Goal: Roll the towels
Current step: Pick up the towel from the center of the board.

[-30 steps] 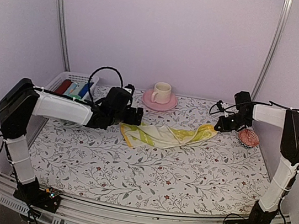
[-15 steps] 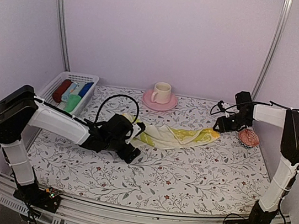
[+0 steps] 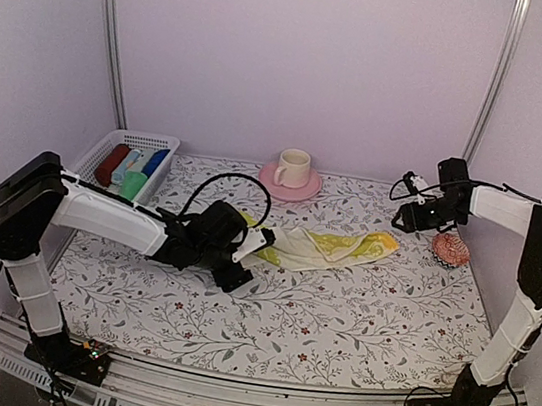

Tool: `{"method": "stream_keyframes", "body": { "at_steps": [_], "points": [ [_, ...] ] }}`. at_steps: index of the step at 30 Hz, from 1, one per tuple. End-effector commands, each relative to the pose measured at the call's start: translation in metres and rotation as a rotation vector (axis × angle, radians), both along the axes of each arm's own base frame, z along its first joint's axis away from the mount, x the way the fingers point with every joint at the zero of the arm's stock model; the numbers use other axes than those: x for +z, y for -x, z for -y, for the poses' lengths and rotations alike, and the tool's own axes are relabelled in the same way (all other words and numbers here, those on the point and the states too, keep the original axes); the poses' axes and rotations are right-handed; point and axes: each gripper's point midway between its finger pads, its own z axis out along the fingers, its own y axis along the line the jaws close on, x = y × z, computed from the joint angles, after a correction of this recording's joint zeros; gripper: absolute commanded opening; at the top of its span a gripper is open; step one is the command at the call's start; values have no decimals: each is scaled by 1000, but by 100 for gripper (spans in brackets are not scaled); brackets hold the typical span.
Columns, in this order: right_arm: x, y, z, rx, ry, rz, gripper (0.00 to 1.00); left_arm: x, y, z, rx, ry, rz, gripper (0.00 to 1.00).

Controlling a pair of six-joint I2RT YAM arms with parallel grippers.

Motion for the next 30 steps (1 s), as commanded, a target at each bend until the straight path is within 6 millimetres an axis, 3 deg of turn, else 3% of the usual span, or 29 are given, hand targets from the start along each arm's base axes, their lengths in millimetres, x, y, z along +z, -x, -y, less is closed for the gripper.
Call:
{"method": "stream_keyframes", "body": {
  "at_steps": [1,5,19,26,27,30],
  "points": [
    [20,3,1,14,-28,49,61,-17,-4,-10,-29,-91,-19,78],
    [29,4,2,13,-41,67,61,-27,-12,-18,-12,-123,-42,65],
    [35,5,2,20,-63,78,62,-52,-27,-28,28,-231,-9,51],
    [37,6,1,23,-67,82,62,-54,-32,-30,41,-271,-1,35],
    [37,6,1,23,-69,81,61,-64,-29,-32,36,-291,-19,31],
    [37,6,1,25,-68,82,61,-67,-28,-31,28,-291,-31,16]
  ]
}}
